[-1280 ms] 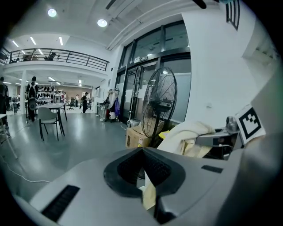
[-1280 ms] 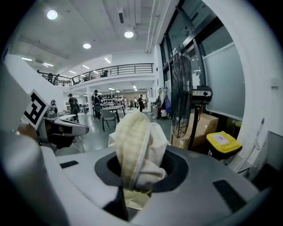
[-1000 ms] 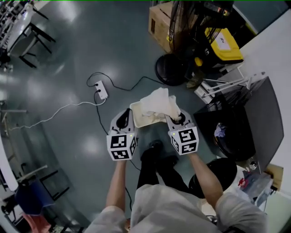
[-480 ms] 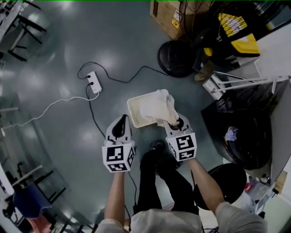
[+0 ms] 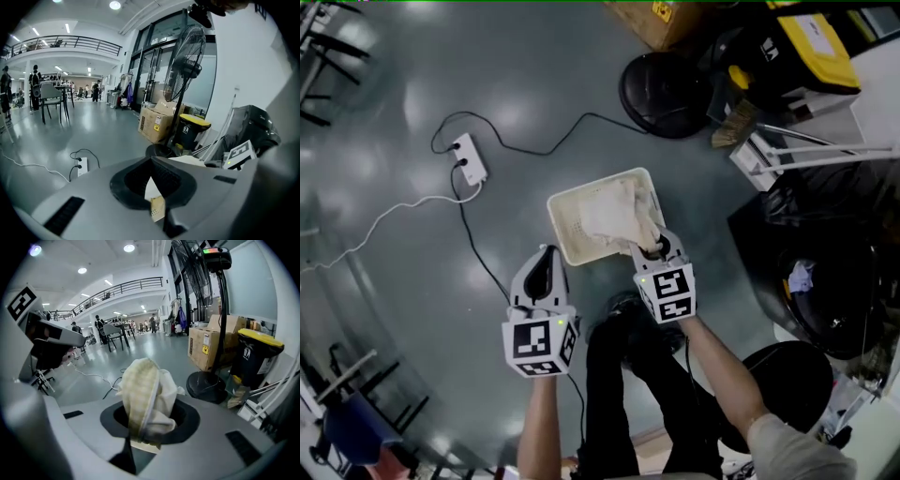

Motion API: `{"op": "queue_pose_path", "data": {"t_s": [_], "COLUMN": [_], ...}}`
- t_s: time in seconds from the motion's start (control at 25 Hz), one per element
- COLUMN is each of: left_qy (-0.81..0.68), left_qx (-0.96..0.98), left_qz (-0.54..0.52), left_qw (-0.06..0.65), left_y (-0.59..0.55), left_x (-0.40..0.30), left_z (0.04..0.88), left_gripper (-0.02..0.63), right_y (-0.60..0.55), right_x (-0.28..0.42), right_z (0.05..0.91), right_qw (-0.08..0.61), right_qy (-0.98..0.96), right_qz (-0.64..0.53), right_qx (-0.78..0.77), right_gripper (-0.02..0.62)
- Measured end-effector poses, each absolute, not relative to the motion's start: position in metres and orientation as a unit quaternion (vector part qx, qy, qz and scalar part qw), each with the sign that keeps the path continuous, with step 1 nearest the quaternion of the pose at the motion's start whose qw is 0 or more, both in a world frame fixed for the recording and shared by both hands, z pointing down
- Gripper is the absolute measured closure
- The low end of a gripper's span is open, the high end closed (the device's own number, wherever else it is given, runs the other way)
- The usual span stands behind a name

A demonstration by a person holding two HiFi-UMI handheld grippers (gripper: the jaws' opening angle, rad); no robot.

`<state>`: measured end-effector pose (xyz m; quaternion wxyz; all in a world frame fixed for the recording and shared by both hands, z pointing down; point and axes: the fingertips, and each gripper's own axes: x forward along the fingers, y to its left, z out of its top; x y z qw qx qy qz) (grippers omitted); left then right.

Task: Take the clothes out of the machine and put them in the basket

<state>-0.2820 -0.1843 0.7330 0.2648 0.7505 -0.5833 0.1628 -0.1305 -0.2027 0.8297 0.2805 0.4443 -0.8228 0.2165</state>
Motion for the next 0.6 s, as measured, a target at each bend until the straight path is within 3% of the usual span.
{"op": "queue_pose_path", "data": {"t_s": [0.6], "left_qy": [-0.581], "left_qx": [0.747], "left_qz": [0.176], "left_qw": [0.272], "left_y": [-0.167], "left_x": [-0.285], "left_z": [0.836], "left_gripper": [0.589], "right_y": [-0.209], "right_x": [-0.084], "right_z": [1.071], "right_qw": [0.360], "right_qy": [-0.736], "right_qz": [0.290], "right_qx": [0.494], "right_gripper": [0.463]}}
